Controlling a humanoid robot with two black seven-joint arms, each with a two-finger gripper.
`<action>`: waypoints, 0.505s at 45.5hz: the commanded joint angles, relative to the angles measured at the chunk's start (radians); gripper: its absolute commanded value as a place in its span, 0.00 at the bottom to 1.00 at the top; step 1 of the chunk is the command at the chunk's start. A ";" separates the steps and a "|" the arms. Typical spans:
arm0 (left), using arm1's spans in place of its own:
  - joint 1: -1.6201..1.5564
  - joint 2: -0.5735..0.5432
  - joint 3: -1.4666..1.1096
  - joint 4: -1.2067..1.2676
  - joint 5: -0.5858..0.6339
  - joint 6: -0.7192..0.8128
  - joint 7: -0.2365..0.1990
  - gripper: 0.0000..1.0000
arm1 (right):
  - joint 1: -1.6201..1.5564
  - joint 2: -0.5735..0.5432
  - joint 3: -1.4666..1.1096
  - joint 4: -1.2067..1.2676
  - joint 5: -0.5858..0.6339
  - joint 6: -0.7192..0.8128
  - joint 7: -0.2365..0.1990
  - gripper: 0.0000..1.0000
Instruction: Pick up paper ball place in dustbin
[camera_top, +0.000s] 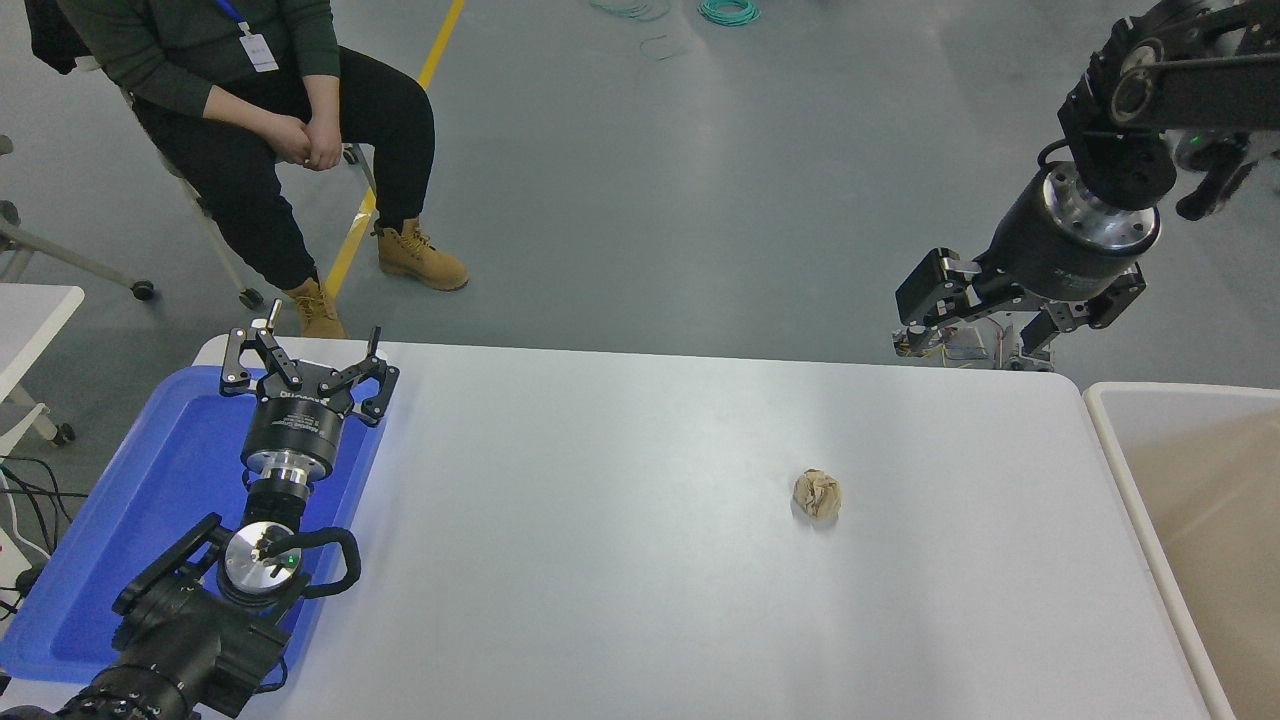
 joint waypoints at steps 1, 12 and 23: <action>0.000 0.000 0.000 0.000 0.000 0.000 0.000 1.00 | -0.077 0.056 0.009 -0.095 -0.005 0.000 0.001 1.00; 0.000 0.000 0.000 0.000 0.000 0.000 0.002 1.00 | -0.186 0.091 0.092 -0.118 -0.006 -0.133 0.000 1.00; 0.000 0.000 0.000 0.000 0.000 0.000 0.000 1.00 | -0.358 0.203 0.098 -0.294 -0.014 -0.238 0.001 1.00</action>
